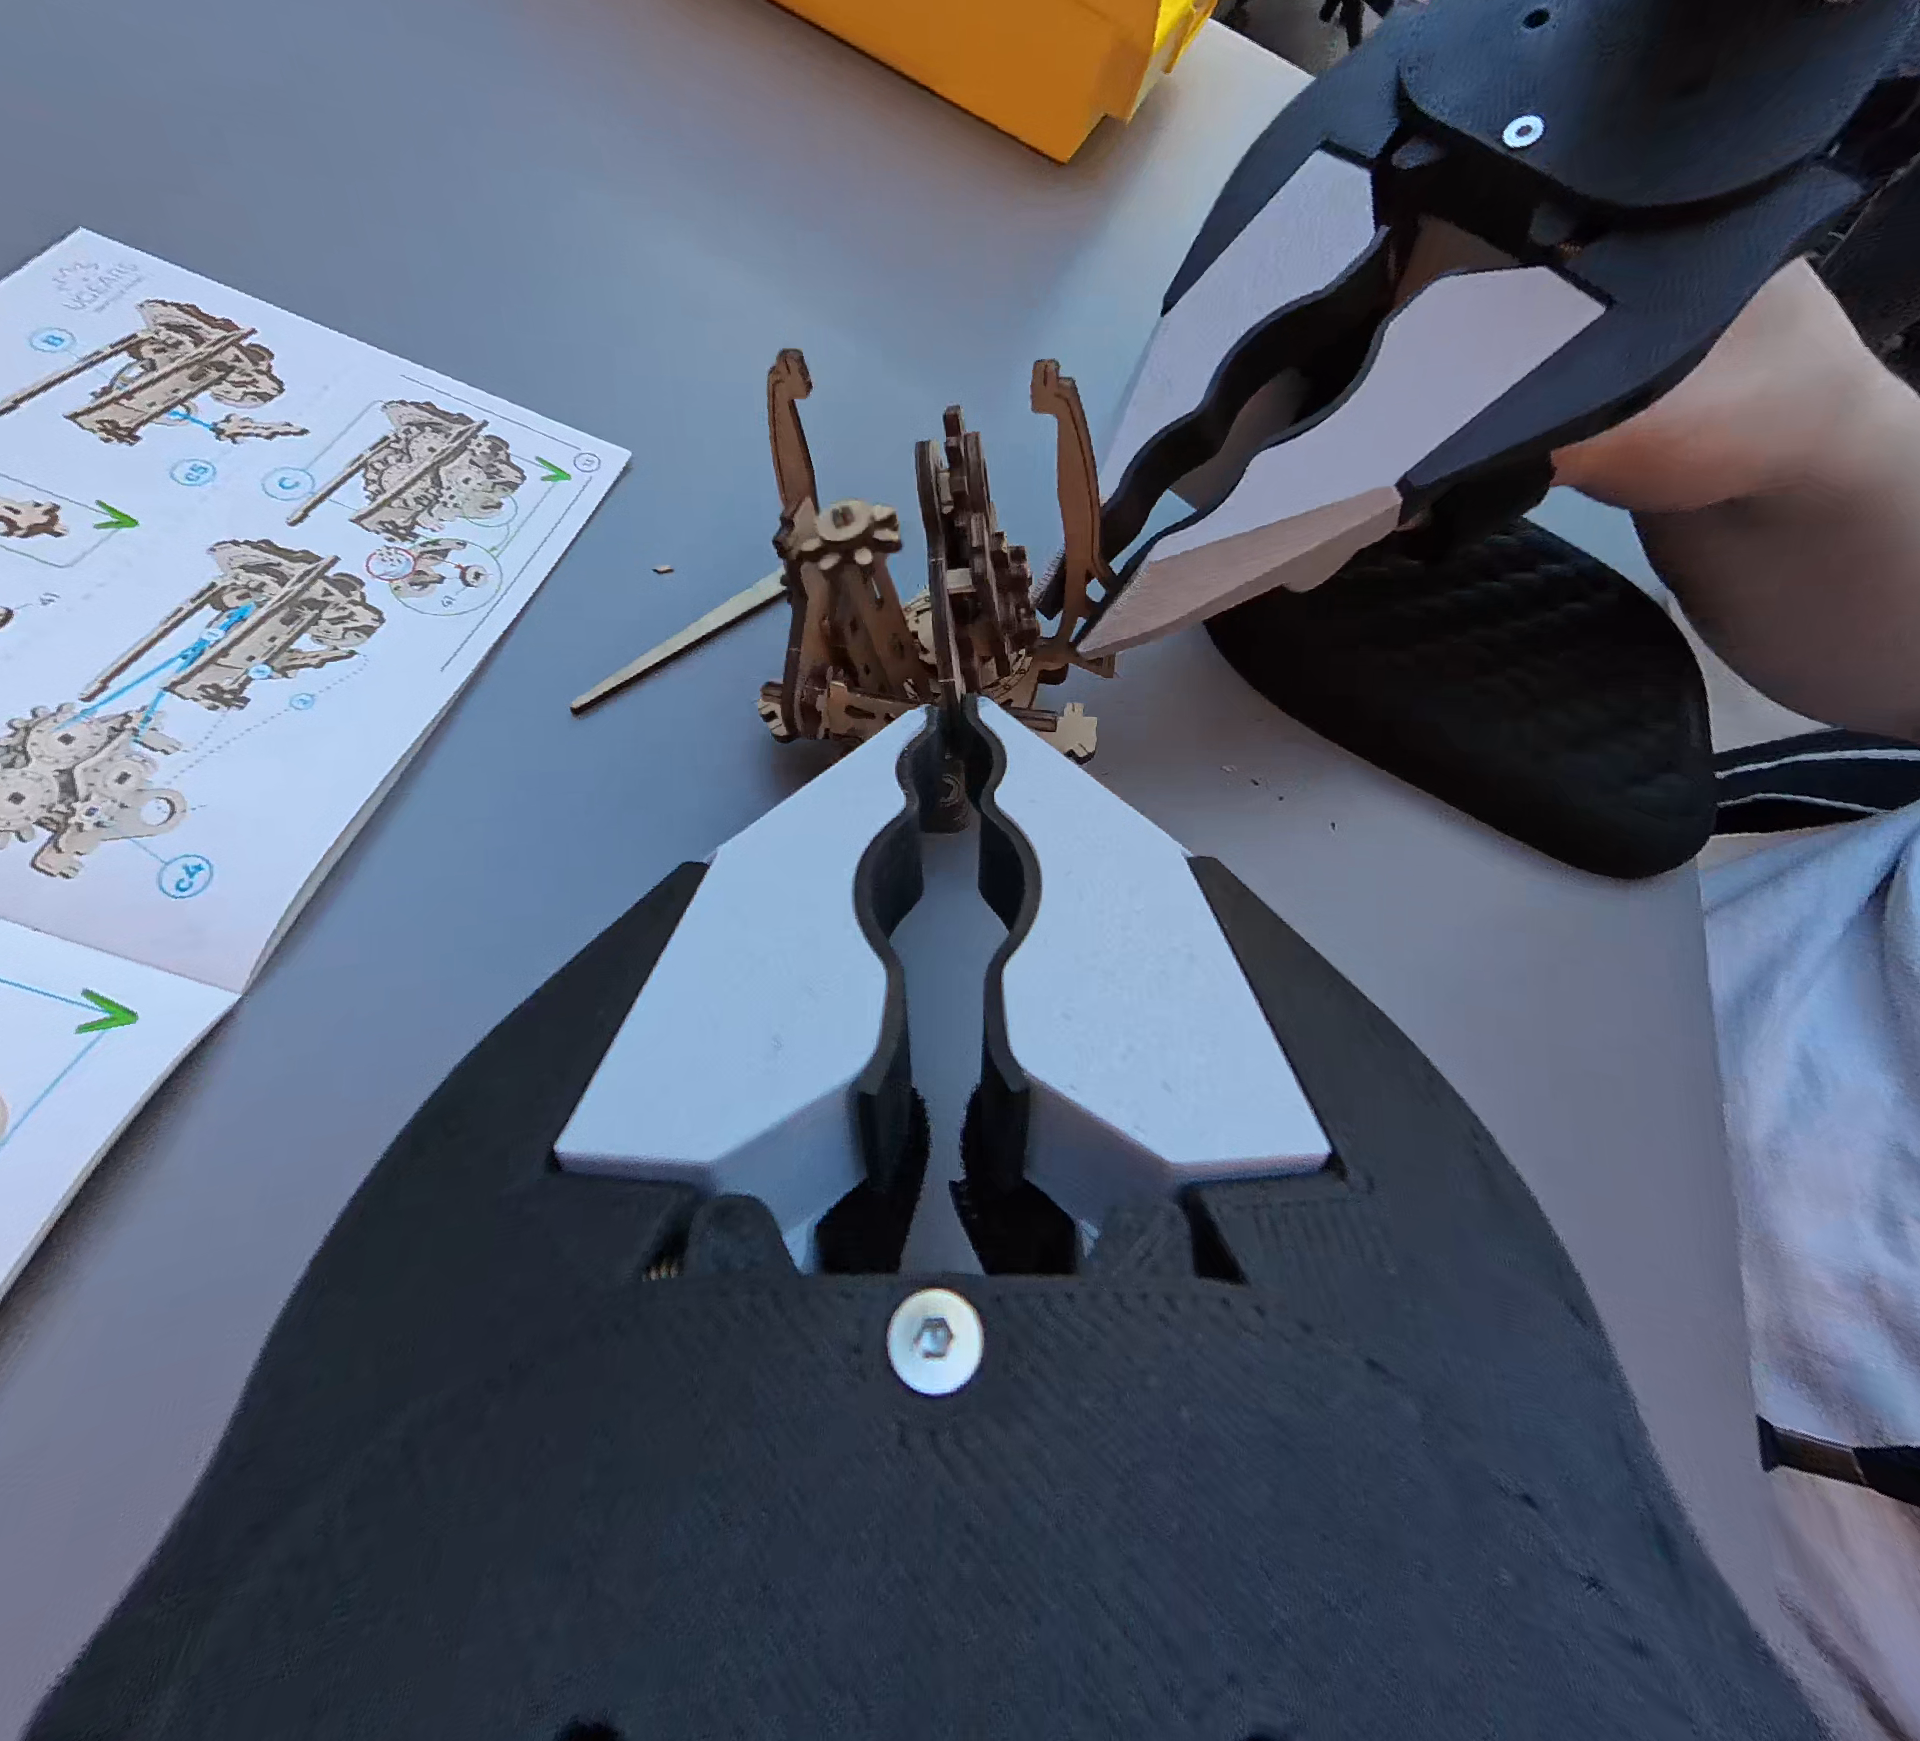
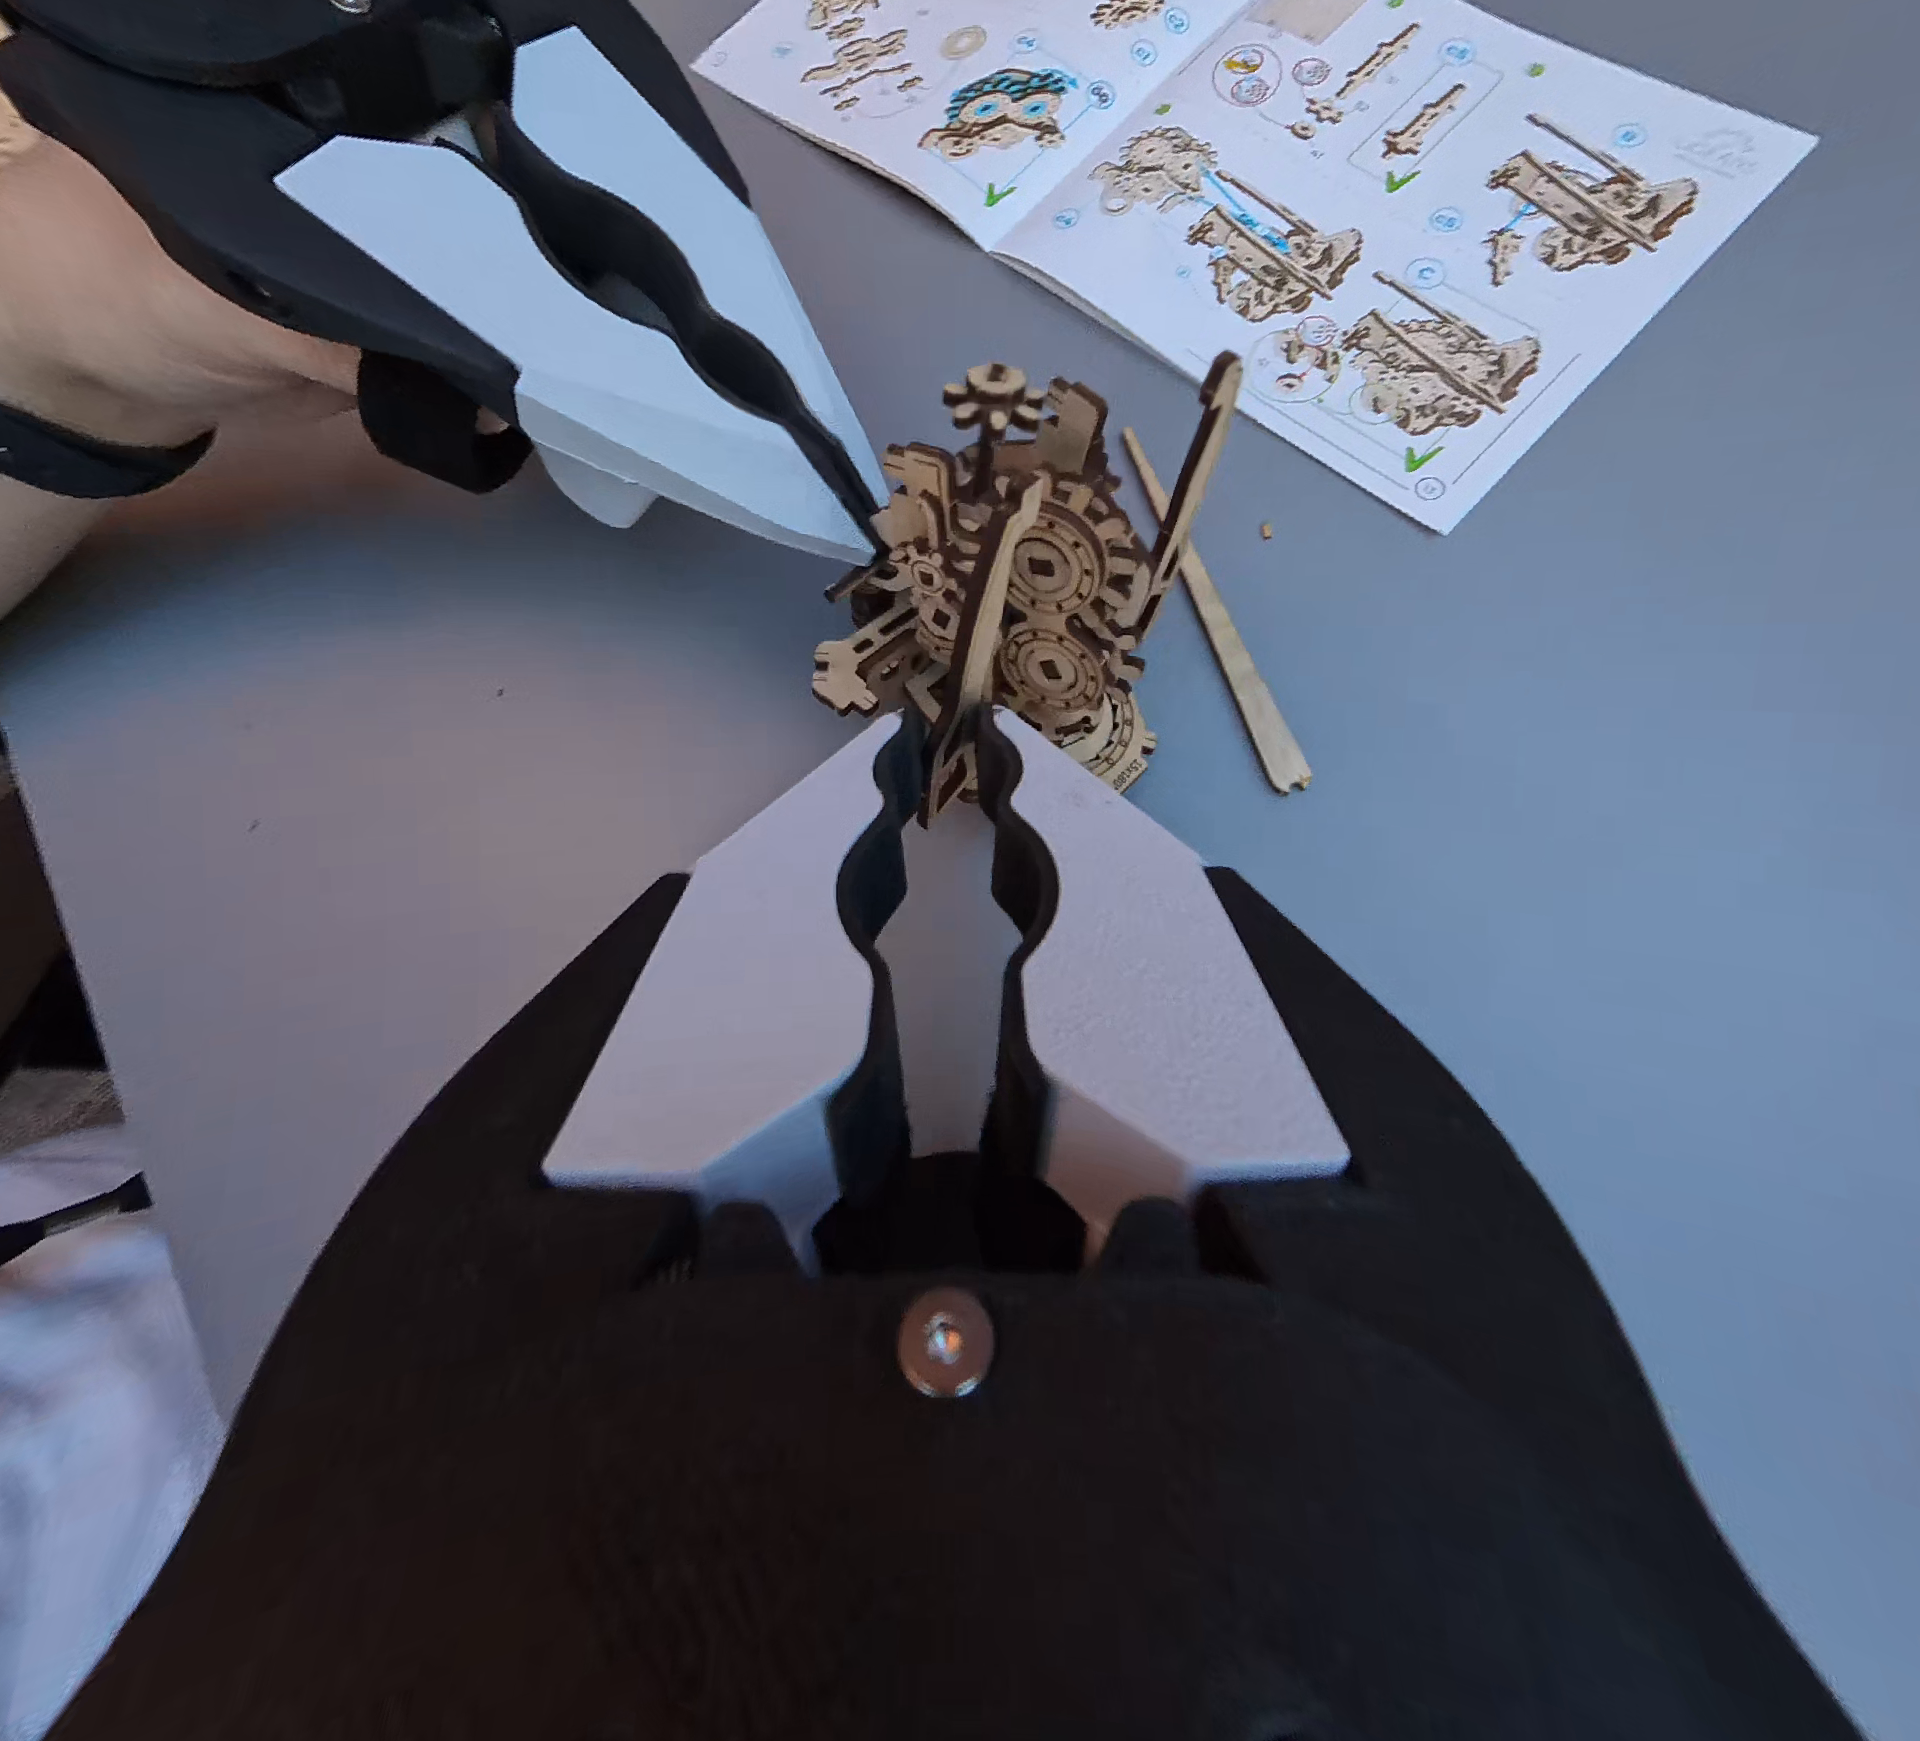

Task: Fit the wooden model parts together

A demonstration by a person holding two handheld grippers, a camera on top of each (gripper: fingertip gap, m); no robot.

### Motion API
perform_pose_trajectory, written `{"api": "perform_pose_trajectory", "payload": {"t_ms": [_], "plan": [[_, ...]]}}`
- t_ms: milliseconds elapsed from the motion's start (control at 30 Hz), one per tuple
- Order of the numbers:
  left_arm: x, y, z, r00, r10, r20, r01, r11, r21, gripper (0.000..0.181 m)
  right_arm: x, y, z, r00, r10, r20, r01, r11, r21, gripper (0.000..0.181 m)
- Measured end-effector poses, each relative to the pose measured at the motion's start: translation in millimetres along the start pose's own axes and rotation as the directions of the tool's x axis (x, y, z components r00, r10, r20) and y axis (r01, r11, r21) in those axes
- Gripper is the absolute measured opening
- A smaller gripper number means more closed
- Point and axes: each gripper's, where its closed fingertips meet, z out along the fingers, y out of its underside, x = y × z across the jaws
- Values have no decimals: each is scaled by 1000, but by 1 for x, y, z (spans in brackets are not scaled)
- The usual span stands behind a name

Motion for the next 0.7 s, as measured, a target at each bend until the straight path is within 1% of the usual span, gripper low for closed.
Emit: {"api": "perform_pose_trajectory", "payload": {"t_ms": [33, 200, 267, 333, 433, 500, 567, 633, 700], "plan": [[3, 0, -1, 1000, -3, -6, 3, 1000, -7, 0, -3, 0, -3, 999, -3, 38, 3, 1000, -6, 8], [26, 1, -3, 996, -76, -43, 74, 996, -59, 1, -16, 8, -17, 979, 12, 202, -1, 999, -53, 9], [36, 2, -3, 990, -130, -50, 126, 990, -64, 1, -21, 12, -24, 966, 17, 259, 1, 998, -68, 9], [45, 4, -1, 984, -171, -57, 168, 984, -61, 2, -24, 18, -30, 951, -6, 308, 34, 996, -88, 9], [48, 7, 5, 968, -250, -31, 249, 968, -34, 1, -19, 21, -32, 944, -74, 323, 107, 990, -87, 10], [46, 10, 8, 958, -285, -8, 285, 958, -13, 1, -17, 21, -32, 944, -91, 317, 124, 989, -86, 11], [47, 11, 11, 961, -276, 4, 276, 961, 6, 1, -18, 18, -33, 942, -102, 321, 128, 990, -61, 16], [48, 11, 12, 965, -262, 14, 262, 965, 26, 1, -21, 16, -38, 940, -125, 318, 139, 990, -22, 16], [48, 11, 12, 971, -236, 28, 235, 971, 34, 1, -19, 13, -44, 946, -164, 280, 160, 986, 39, 17]]}}
